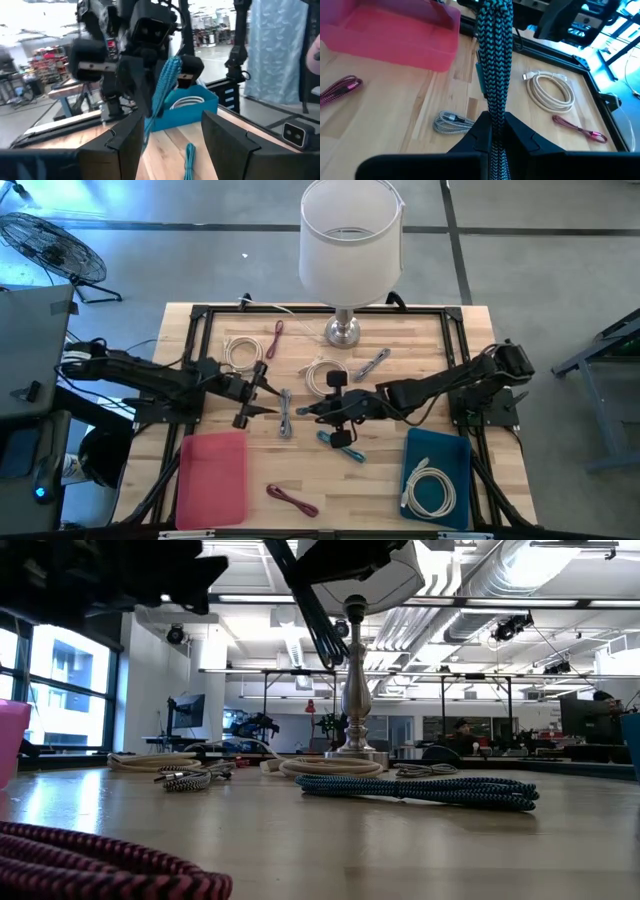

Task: Pick & Place USB Port
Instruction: Put the top blue and black USB cable into the pink bin

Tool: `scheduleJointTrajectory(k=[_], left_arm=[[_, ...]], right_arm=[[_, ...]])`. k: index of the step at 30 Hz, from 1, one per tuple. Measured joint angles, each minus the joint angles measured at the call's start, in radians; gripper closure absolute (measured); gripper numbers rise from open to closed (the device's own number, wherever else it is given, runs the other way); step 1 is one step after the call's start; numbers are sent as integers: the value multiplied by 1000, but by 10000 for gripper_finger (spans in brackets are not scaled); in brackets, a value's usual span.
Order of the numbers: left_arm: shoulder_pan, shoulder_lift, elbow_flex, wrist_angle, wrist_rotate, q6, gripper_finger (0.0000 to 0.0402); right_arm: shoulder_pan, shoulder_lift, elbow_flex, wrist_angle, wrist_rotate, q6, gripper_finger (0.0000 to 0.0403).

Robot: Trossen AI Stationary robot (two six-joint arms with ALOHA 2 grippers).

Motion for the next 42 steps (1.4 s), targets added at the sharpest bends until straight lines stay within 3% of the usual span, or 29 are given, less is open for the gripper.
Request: scheduleJointTrajectory(k=[15,29,33,38,42], left_arm=[[0,236,176,-3,105,23,208],[-68,321,276,-13,161,91,212],[-67,339,286,-17,170,92,256],[-64,341,287,-11,157,112,374],[-64,341,287,-8,143,121,385]], right_arm=[[1,20,1,20,-33,-22,385],[2,22,1,9,-42,-22,385],[2,22,1,3,-45,-21,385],[2,22,0,2,-50,-19,385],[3,22,0,2,-46,-2,385]])
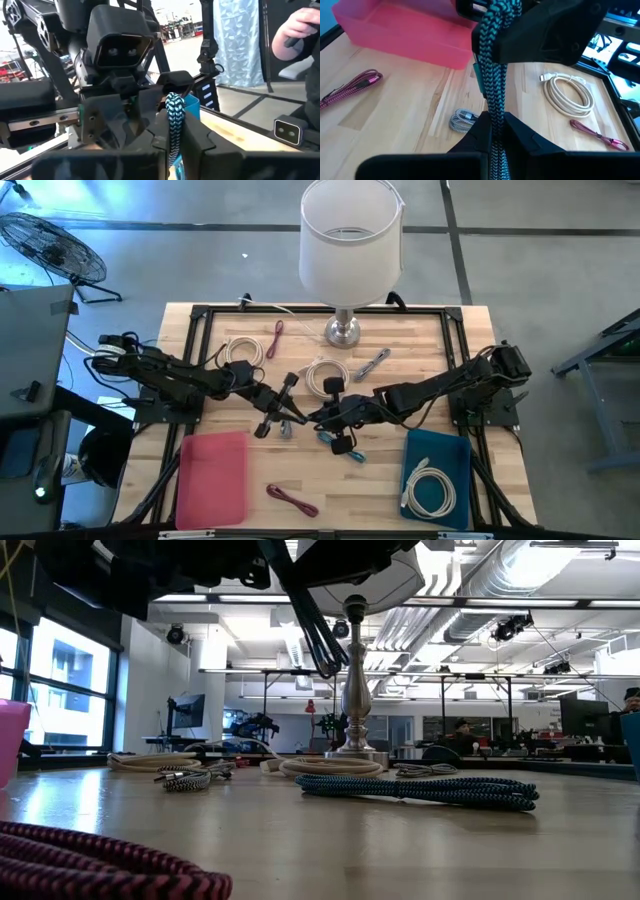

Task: Pick & Place USB Port
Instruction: Put the top blue and black USB cable into the pink bin

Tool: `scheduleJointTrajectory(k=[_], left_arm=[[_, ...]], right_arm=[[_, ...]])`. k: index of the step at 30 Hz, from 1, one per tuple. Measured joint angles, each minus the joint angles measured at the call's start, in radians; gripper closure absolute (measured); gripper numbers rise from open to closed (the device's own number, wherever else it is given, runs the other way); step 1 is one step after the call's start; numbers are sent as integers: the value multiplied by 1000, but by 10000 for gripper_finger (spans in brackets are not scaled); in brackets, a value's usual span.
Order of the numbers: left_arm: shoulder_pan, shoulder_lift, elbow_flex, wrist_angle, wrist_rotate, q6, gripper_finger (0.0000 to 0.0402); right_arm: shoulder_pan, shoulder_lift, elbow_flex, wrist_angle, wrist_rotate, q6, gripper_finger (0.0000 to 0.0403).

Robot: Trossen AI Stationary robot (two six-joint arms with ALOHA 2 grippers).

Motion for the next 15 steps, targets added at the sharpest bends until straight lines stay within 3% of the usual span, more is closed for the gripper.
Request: scheduleJointTrajectory(k=[2,10,15], left_arm=[[0,0,0,-4,-2,0,391],[-1,0,-2,-26,-5,-8,391],[-2,-26,-3,-105,-23,-26,391]], right_arm=[[0,0,0,0,0,7,375],[3,0,0,4,26,63,256],[15,-1,0,4,44,62,217]])
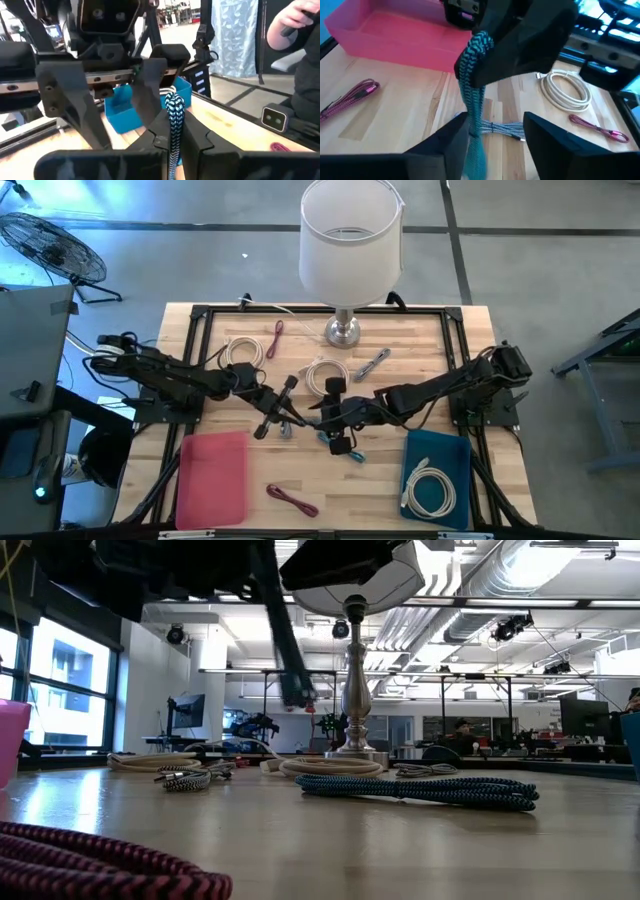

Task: Pick & Place USB Port
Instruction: Put the top blue and black USB cable into the pink bin

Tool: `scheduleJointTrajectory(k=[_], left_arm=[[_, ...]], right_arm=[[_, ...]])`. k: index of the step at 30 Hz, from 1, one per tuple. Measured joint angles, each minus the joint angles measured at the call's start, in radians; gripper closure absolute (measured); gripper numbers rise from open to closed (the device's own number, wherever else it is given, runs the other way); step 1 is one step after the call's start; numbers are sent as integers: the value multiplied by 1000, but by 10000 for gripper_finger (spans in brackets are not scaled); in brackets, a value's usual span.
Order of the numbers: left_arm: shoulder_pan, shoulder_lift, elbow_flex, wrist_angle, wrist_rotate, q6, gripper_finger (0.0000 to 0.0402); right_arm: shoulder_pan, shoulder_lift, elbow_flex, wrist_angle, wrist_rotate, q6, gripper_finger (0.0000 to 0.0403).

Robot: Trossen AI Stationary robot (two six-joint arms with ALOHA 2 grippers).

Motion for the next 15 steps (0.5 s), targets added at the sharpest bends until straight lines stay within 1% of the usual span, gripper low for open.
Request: scheduleJointTrajectory(k=[1,3,5,7,11,15], left_arm=[[0,-20,0,-23,-12,2,392],[0,-93,0,-121,-18,10,392],[-2,-191,0,-240,-69,46,392],[-22,-300,0,-380,-158,77,392],[-96,-520,0,-644,-353,100,392],[-213,-670,0,-839,-531,-6,392]], right_arm=[[2,-2,0,-3,16,0,214],[5,-4,0,-19,61,1,211],[7,-5,1,-41,94,1,210],[9,-5,1,-55,115,1,209],[10,-5,1,-69,110,25,209],[10,-5,1,-71,110,22,209]])
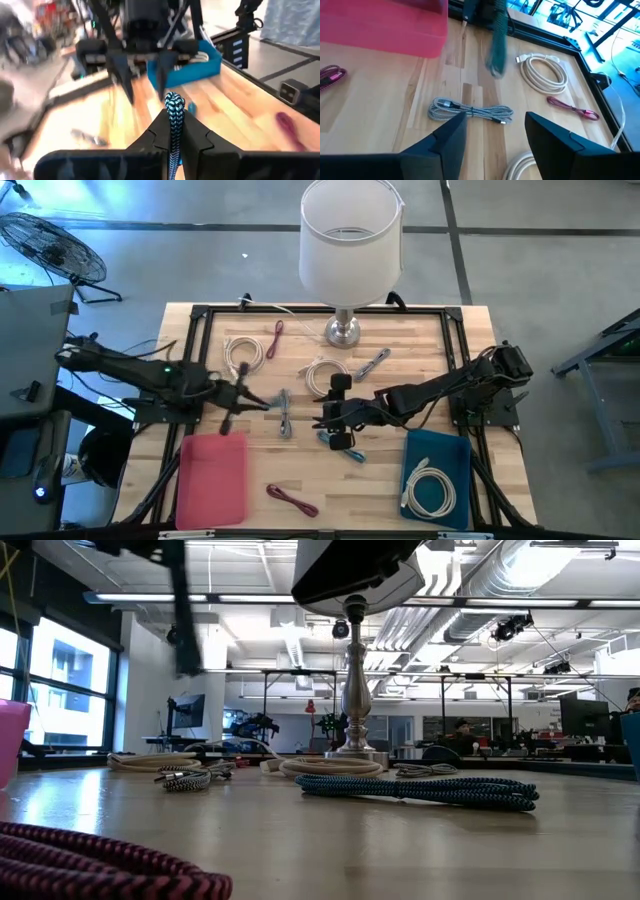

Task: Pick & Place USB Port
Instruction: Put the top blue and black USB cable into the pink bin

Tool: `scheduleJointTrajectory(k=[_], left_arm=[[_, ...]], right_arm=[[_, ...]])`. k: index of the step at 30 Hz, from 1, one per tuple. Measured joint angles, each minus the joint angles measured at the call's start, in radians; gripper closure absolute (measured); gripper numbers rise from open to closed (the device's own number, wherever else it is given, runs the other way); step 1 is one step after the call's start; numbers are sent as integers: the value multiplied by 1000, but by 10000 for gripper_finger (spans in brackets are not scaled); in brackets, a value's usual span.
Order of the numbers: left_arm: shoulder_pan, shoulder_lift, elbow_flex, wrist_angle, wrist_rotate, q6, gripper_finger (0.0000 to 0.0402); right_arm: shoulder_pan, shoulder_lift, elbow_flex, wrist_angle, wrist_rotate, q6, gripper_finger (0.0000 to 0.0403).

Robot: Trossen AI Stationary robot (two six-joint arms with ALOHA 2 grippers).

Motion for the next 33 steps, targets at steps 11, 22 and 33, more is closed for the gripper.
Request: scheduleJointTrajectory(k=[11,22,33], left_arm=[[-386,-8,12,-172,-343,-316,392],[-711,141,293,-521,-627,-402,392],[-807,404,485,-869,-454,-605,392]], right_arm=[[-6,0,0,-17,37,-6,208],[-20,0,0,-72,-18,49,208],[-20,0,-1,-63,-37,54,208]])
